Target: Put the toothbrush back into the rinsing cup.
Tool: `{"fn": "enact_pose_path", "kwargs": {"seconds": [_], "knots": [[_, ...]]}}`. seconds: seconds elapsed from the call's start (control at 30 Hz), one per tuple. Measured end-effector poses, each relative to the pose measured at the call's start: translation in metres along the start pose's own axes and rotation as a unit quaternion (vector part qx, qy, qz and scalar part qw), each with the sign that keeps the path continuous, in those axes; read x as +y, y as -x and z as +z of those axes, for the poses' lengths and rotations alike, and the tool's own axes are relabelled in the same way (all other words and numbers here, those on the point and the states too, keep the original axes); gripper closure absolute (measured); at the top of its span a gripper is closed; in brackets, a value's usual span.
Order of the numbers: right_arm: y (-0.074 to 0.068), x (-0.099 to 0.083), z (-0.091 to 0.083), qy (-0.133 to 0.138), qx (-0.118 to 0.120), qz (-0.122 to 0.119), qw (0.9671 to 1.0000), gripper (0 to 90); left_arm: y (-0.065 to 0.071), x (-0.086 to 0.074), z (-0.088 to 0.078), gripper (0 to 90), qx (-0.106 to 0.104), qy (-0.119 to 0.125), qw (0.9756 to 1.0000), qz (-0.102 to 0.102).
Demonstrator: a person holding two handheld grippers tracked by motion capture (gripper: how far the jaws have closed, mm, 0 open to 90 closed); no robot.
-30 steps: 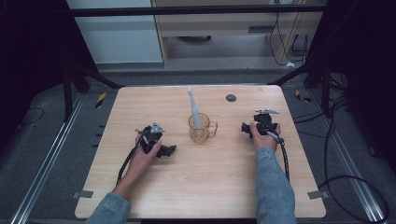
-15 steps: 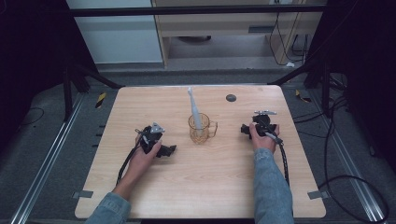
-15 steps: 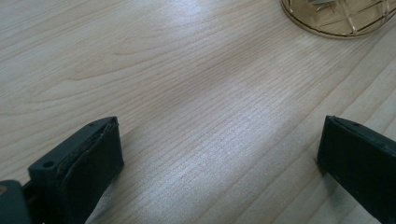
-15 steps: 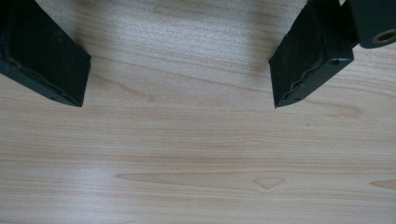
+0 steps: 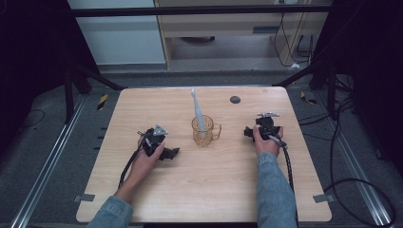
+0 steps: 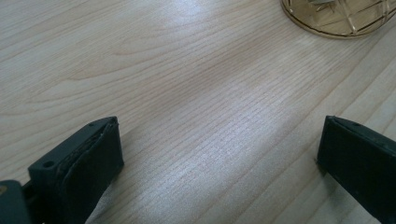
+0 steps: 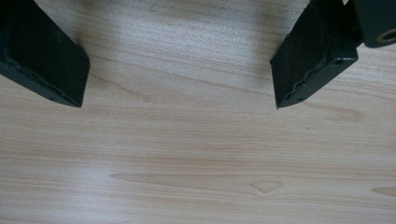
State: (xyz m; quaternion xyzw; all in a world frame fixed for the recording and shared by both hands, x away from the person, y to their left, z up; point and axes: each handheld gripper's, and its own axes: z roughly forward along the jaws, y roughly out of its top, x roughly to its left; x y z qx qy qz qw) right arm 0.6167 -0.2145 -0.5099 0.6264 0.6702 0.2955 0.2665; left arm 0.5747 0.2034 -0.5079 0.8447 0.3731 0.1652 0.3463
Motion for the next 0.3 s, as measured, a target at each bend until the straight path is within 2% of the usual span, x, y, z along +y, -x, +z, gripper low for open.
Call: {"fn": "enact_pose_path", "kwargs": {"seconds": [0.13,0.3], "knots": [[-0.0001,-0.0002,0.0007,-0.004,-0.008,0.008,0.9999,0.5,0.0,0.0,0.0,0.0,0.0,0.0,1.0,0.0],[-0.0005,-0.0008,0.0001,-0.005,-0.017,0.015,0.9997,0.3,0.0,-0.0001,0.0,0.0,0.0,0.0,1.0,0.0]]}}
